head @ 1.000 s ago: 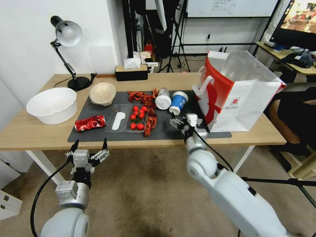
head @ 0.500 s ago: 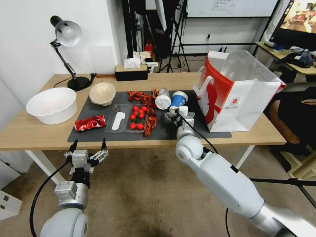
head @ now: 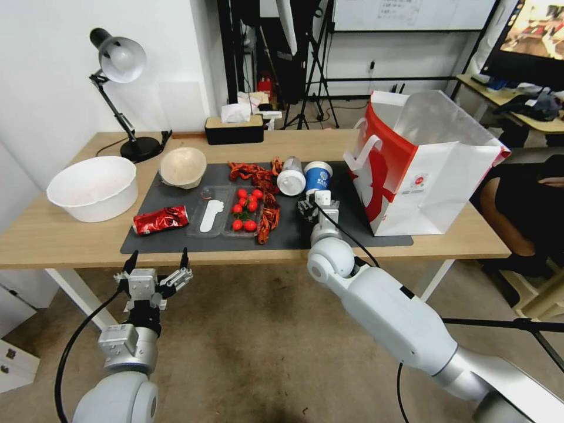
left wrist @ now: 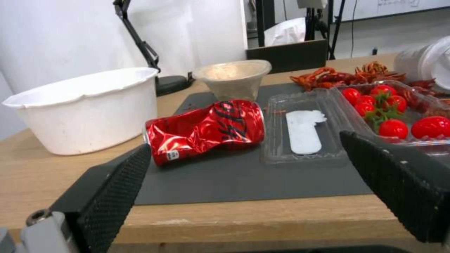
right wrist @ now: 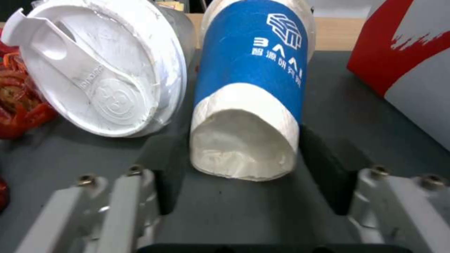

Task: Pick up the trash from the table and place it into the takeout bag.

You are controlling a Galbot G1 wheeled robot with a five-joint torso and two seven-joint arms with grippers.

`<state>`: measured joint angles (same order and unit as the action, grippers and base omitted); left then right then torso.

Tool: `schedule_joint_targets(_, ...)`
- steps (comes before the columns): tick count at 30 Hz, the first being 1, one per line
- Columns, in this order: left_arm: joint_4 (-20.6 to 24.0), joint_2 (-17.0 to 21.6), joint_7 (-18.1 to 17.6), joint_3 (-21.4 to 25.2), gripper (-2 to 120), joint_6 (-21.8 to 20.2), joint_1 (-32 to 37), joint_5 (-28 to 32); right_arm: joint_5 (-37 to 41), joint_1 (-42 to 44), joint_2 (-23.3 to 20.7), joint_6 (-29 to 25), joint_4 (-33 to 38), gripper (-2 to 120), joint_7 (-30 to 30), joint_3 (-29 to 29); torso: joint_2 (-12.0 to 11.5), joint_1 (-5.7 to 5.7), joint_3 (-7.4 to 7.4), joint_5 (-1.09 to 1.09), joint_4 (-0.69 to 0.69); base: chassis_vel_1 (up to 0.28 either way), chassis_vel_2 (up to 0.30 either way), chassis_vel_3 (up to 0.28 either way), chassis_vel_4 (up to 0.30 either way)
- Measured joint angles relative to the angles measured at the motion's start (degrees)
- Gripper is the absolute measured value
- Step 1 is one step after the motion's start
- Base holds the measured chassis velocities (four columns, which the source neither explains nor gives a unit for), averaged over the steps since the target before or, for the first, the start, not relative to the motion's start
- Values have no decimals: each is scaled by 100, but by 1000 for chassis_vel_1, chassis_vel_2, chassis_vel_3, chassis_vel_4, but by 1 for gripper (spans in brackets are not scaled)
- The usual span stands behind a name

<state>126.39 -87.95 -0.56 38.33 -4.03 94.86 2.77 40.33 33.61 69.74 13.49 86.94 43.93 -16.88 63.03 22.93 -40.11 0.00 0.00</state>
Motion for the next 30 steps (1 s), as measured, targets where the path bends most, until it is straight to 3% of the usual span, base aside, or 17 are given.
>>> schedule_joint_targets(8, -22, 2, -51, -28, 100, 5, -9, -5, -5, 86, -65, -12, 98, 24, 23, 33, 0, -2, 1, 0, 1, 0, 0, 0, 0)
schedule_joint_targets(17, -36, 5, -55, -46, 100, 24, -4, -19, 28, 212, -173, 22, 336, 4, 95, 87, 0, -1, 1, 0, 0, 0, 0, 0, 0)
schedule_joint_targets(24, -41, 4, -56, -49, 100, 44, 18, -30, 44, 402, -347, 80, 924, 3, 101, 191, 0, -1, -1, 1, 0, 0, 0, 0, 0)
schedule_joint_targets(30, -36, -9, -56, -58, 100, 44, 19, -45, 43, 653, -798, 79, 2148, 3, -268, 424, 0, -1, 0, 1, 0, 0, 0, 0, 0)
